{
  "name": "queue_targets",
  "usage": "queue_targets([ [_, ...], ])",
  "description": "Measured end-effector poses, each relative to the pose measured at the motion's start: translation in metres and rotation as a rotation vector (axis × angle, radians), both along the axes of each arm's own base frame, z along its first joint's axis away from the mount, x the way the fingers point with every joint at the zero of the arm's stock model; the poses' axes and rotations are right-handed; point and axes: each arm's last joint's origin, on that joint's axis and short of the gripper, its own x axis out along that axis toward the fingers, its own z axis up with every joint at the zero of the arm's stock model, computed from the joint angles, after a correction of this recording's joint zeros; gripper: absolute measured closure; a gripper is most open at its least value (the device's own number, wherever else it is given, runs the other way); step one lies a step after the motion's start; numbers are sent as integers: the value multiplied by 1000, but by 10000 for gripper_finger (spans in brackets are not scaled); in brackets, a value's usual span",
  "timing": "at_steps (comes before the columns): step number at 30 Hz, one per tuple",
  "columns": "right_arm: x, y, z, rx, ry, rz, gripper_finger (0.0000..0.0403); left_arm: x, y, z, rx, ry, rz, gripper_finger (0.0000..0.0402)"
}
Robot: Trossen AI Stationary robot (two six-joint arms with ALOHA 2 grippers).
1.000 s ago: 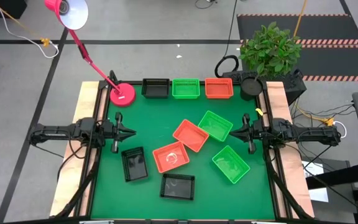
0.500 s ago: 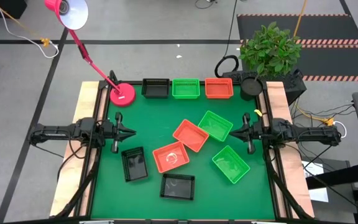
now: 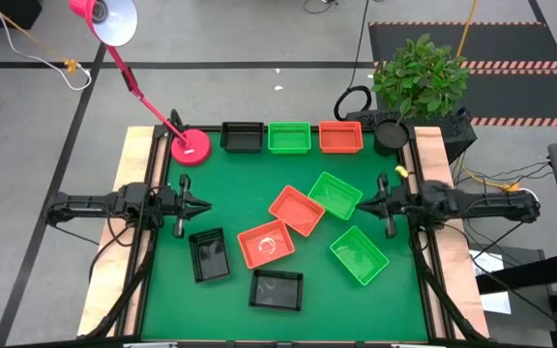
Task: Stack baskets by color
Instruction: Stack the middle orange bin on top of the top orange bin
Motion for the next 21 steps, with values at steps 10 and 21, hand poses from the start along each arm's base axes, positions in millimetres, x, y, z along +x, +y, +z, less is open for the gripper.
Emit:
queue_targets([
  [10, 15, 0, 107, -34, 97, 2, 403, 0, 0, 0, 0, 0, 0, 364],
  [21, 43, 1, 222, 48, 172, -7, 403, 0, 0, 0, 0, 0, 0, 364],
])
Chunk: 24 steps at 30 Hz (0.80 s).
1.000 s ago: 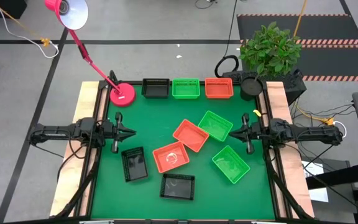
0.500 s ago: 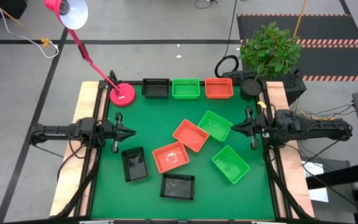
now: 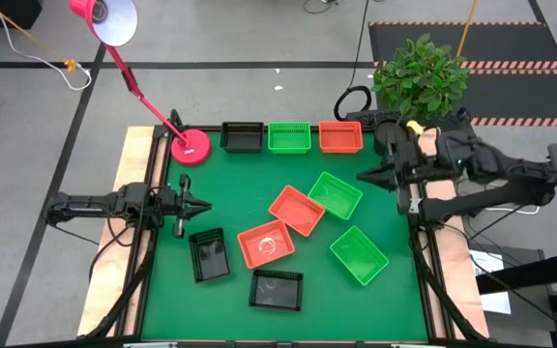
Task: Stack baskets by color
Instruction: Stack the middle orange bin on top of the top orange bin
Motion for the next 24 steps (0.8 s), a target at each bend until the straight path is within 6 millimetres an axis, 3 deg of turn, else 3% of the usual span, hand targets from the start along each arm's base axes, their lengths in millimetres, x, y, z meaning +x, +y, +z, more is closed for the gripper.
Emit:
queue_targets([
  [5, 14, 0, 35, 97, 68, -24, 403, 0, 0, 0, 0, 0, 0, 364],
  [13, 36, 1, 76, 100, 70, -24, 403, 0, 0, 5, 0, -47, 1, 364],
  [24, 53, 1, 73, 96, 153, -28, 403, 0, 0, 8, -42, -86, -1, 364],
])
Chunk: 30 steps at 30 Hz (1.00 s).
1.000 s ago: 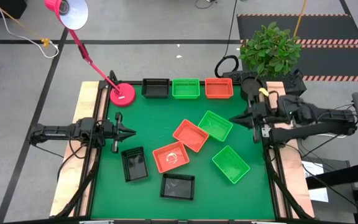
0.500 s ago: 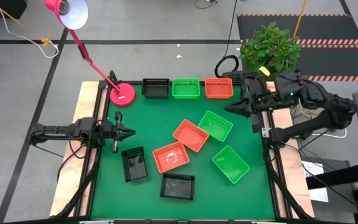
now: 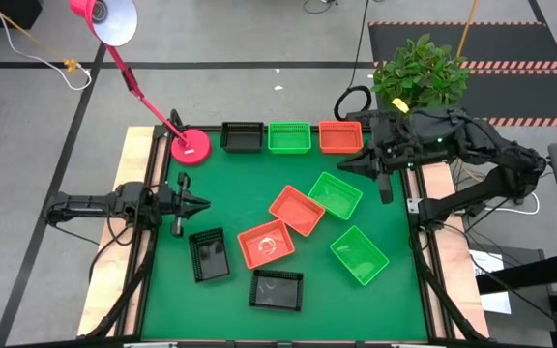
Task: Stack baskets by color
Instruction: Stack the middle orange bin on top of the top orange bin
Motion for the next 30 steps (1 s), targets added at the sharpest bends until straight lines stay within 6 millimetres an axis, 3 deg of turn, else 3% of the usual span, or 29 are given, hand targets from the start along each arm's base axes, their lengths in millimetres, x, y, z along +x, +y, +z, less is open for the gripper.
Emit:
queue_targets([
  [5, 6, 0, -3, -43, 14, 15, 403, -2, 1, 14, -66, -142, 31, 364],
  [11, 9, 0, -5, -111, 22, 38, 403, -11, 3, 59, -113, -140, 94, 364],
  [23, 8, 0, -7, -144, 43, 52, 403, -17, 4, 217, -55, -49, 136, 364],
  [30, 7, -1, -10, -185, 73, 46, 403, 8, 4, 306, -34, -44, 139, 364],
])
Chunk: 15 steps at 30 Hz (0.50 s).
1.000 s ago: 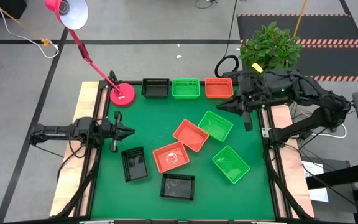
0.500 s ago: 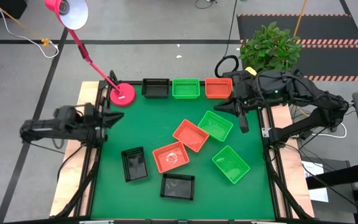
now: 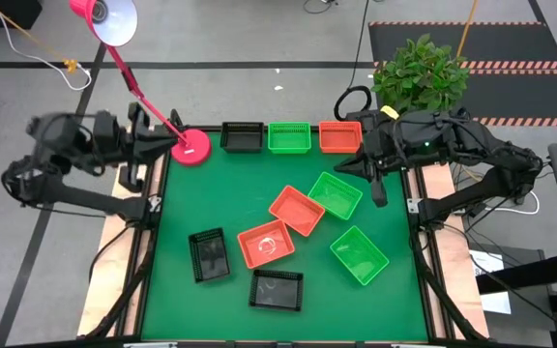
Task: Stack baskets by color
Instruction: Stack the middle orange bin on top of the top orange bin
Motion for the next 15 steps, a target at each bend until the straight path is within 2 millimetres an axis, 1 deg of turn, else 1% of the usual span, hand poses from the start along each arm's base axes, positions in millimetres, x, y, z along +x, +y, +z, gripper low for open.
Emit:
queue_targets([
  [3, 0, 0, -1, 34, 9, -16, 403, 18, 0, 29, 40, 29, 6, 364],
  [7, -1, 0, -2, 196, 25, -93, 403, 46, 0, 50, 61, 82, 7, 364],
  [10, -2, 0, -3, 289, 41, -139, 403, 67, -1, 57, 38, 90, 3, 364],
  [12, -2, 0, -4, 325, 52, -157, 403, 78, -1, 56, 8, 98, 1, 364],
  [15, -2, 3, -5, 355, 63, -162, 403, 93, -1, 54, -86, 98, -5, 364],
])
